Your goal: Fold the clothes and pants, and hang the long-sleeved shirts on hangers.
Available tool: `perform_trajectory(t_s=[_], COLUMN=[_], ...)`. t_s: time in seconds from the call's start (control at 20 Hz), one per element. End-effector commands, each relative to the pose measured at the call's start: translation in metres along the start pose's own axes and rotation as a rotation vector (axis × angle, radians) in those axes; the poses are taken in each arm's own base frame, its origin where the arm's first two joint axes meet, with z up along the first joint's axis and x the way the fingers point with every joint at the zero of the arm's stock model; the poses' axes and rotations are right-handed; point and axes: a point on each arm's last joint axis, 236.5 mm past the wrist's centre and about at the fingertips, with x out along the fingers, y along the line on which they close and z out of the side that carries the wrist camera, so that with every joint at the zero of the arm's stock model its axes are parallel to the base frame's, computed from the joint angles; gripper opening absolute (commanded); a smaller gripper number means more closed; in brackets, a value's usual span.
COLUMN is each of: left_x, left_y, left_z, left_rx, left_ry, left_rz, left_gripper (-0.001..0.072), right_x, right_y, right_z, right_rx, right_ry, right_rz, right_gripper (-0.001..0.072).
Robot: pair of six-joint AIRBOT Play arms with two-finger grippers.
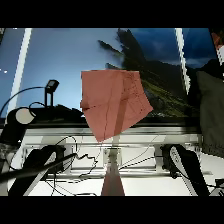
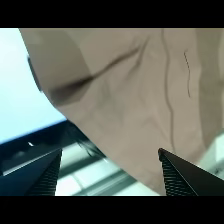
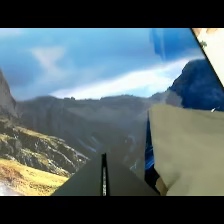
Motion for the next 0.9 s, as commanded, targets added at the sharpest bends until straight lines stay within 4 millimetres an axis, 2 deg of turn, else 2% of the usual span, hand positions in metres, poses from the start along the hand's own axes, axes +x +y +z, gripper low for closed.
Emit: perform_trajectory(t_s=[0.0, 0.25, 0.3, 0.45, 0.65, 0.7, 0.75, 0.85], left_x=[0.012, 0.026, 0.029, 0.035, 0.038, 0.038, 0.039, 0.046], left_y=[-0.014, -0.009, -0.012, -0.024, -0.02, -0.02, -0.019, -0.017], left_z=[-0.052, -0.092, -0.094, -0.081, -0.077, -0.078, -0.078, -0.08], left_rx=[-0.117, -0.169, -0.188, -0.248, -0.238, -0.237, -0.242, -0.247], left_ry=[0.194, 0.296, 0.291, 0.229, 0.207, 0.209, 0.214, 0.231], left_rz=[-0.096, -0.106, -0.12, -0.183, -0.164, -0.162, -0.162, -0.154], left_gripper=[0.0705, 0.0704, 0.0702, 0.0694, 0.0694, 0.0684, 0.0635, 0.0621], right_x=[0.0, 0.004, 0.006, 0.01, 0.011, 0.011, 0.011, 0.011], right_y=[0.004, 0.007, 0.007, 0.008, 0.008, 0.008, 0.008, 0.008], right_z=[-0.011, -0.026, -0.032, -0.045, -0.046, -0.046, -0.046, -0.046], right_rx=[0.005, 0.012, 0.012, 0.013, 0.013, 0.013, 0.013, 0.013], right_ry=[0.047, 0.095, 0.116, 0.155, 0.16, 0.16, 0.159, 0.159], right_rz=[0.015, 0.028, 0.031, 0.033, 0.033, 0.033, 0.034, 0.034], right_gripper=[0.0018, 0.0018, 0.0018, 0.0018, 0.0018, 0.0018, 0.0018, 0.0018])
